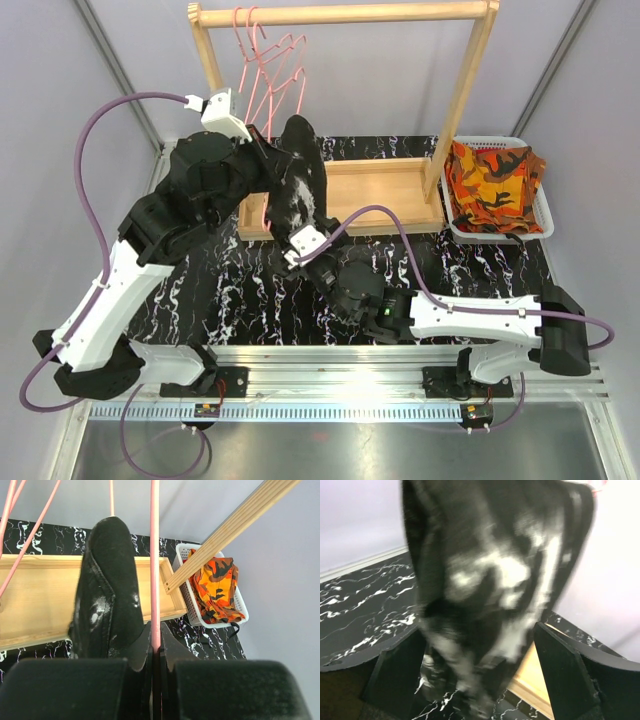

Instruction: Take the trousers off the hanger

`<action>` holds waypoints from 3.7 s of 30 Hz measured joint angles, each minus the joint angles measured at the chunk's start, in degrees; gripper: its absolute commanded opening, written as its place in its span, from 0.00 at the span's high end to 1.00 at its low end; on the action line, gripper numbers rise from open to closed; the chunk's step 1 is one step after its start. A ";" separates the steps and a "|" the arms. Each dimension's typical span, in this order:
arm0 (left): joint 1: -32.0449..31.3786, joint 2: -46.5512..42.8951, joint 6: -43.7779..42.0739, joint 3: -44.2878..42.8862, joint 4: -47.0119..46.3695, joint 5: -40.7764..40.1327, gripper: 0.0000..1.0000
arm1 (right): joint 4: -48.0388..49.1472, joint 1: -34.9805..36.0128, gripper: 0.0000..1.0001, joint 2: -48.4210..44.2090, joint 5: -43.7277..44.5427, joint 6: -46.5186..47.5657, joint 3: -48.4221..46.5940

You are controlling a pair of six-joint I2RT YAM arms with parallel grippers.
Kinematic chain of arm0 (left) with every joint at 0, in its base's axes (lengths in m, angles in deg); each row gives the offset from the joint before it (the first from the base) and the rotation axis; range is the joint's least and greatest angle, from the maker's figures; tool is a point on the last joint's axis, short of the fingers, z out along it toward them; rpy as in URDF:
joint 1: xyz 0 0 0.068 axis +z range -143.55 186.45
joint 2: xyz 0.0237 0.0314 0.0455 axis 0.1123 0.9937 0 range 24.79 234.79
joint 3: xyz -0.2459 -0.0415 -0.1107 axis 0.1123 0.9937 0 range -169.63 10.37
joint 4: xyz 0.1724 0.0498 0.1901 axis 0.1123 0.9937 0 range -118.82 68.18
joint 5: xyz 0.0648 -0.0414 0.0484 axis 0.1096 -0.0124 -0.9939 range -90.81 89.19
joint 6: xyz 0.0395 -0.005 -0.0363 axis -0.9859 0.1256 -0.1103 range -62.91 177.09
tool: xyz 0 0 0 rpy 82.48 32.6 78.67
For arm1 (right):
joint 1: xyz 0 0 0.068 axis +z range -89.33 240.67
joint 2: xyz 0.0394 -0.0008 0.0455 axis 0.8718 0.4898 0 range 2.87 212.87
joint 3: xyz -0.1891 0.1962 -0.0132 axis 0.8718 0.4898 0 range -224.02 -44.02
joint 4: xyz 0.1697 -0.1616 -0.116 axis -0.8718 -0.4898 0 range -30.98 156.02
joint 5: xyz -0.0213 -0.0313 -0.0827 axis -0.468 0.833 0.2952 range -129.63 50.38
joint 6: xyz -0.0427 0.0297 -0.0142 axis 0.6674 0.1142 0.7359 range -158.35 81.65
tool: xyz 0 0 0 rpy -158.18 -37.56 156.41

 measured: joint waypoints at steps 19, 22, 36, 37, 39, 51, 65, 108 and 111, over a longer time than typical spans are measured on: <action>-0.11 0.09 0.68 -2.54 1.51 -0.46 1.00 | -8.72 -1.95 0.07 -8.55 -5.44 -5.42 1.62; -0.22 0.09 1.29 -2.67 1.51 -0.46 1.00 | -8.22 -1.95 0.07 -6.49 -5.29 -5.73 1.40; -1.25 -0.11 2.95 -3.17 1.49 1.07 1.00 | 10.23 -2.10 0.22 1.86 1.57 5.73 3.50; -1.33 -0.17 2.99 -3.17 1.49 1.20 1.00 | 11.76 -2.21 0.22 2.43 1.62 6.95 3.98; -1.49 -0.42 3.15 -3.17 1.49 1.46 1.00 | 15.34 -2.34 0.22 3.34 1.77 8.90 5.11; -2.36 -3.54 3.96 -2.67 -0.28 3.15 1.00 | 36.65 -2.60 0.22 10.03 2.58 19.12 9.49; -2.51 -3.67 3.32 -0.98 -0.28 4.26 1.00 | 24.48 -7.21 0.42 0.74 -4.07 15.98 4.33; -2.97 -1.01 2.14 -6.75 2.86 0.96 1.00 | 3.13 -8.24 0.11 -2.84 -15.13 -2.03 1.84; -2.97 -1.31 2.14 -6.75 2.86 0.68 1.00 | 6.05 -7.56 0.12 -0.33 -11.23 0.04 1.44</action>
